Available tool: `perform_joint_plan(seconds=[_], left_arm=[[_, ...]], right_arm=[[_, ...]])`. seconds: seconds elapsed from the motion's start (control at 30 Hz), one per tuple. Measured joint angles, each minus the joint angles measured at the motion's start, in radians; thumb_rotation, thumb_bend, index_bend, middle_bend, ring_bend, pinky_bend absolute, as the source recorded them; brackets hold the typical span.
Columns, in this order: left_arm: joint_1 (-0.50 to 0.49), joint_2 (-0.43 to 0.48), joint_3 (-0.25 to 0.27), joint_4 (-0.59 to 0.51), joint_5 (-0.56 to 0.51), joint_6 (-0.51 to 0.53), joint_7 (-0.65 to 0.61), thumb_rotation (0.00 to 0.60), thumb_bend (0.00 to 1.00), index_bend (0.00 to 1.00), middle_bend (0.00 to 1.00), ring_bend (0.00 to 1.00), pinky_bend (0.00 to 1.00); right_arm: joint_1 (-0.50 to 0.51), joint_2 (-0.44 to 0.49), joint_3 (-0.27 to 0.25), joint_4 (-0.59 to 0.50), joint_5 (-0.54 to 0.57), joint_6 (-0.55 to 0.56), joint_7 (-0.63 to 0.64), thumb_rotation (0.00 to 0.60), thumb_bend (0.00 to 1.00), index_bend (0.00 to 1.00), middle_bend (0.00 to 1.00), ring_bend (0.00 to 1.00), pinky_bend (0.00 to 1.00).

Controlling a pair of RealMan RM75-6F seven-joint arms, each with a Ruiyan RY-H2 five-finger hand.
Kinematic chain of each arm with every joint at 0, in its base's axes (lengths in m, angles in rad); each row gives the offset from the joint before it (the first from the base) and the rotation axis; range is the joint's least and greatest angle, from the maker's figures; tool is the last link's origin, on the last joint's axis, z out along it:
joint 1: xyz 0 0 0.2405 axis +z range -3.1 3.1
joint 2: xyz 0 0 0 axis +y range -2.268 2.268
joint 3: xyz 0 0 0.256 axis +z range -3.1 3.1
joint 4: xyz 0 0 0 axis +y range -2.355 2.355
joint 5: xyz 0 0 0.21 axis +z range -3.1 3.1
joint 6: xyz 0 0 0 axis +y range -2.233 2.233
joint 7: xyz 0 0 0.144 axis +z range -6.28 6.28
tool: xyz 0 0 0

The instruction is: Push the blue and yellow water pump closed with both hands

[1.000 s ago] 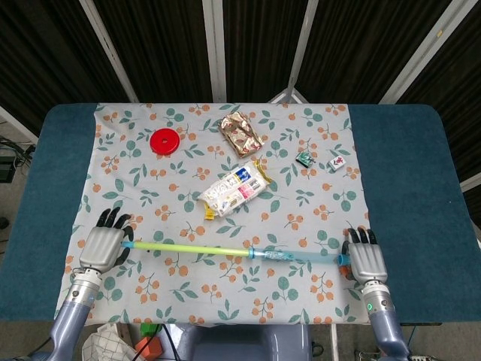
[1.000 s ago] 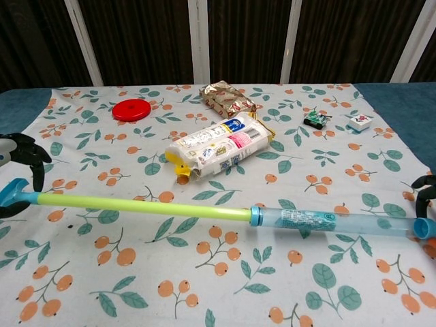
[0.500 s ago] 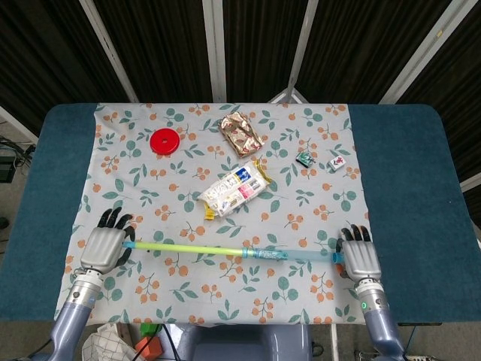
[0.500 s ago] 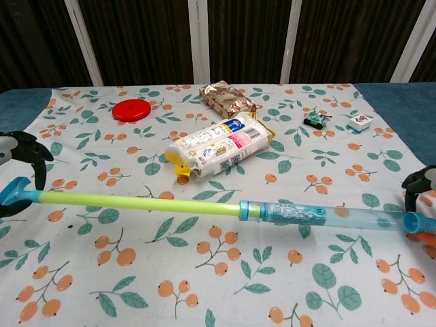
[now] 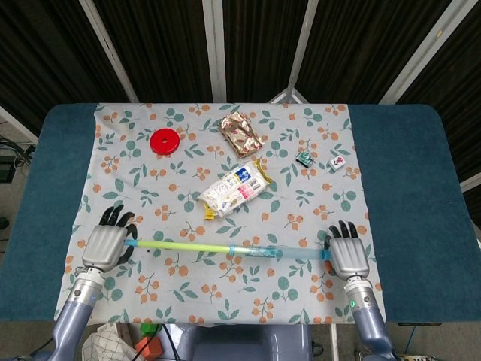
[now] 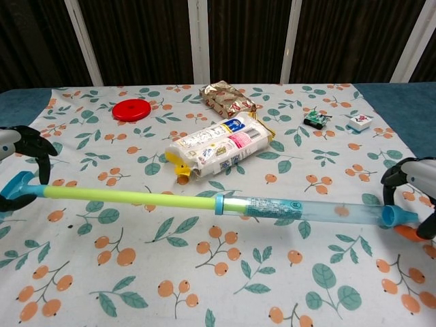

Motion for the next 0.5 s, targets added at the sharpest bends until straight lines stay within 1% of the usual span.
perform_joint_plan(seconds=[0.3, 0.5], left_arm=[[-0.015, -0.02, -0.006, 0.008, -0.017, -0.014, 0.017, 0.6, 0.58, 0.58, 0.17, 0.0, 0.0], [-0.038, -0.065, -0.017, 0.009, -0.03, -0.026, 0.046, 0.6, 0.58, 0.58, 0.17, 0.0, 0.0]], right_arm=[[0.029, -0.017, 0.018, -0.029, 0.008, 0.014, -0.044, 0.6, 0.39, 0.67, 0.21, 0.0, 0.0], [0.044, -0.026, 0.021, -0.048, 0.014, 0.029, -0.075, 0.6, 0.39, 0.68, 0.21, 0.0, 0.0]])
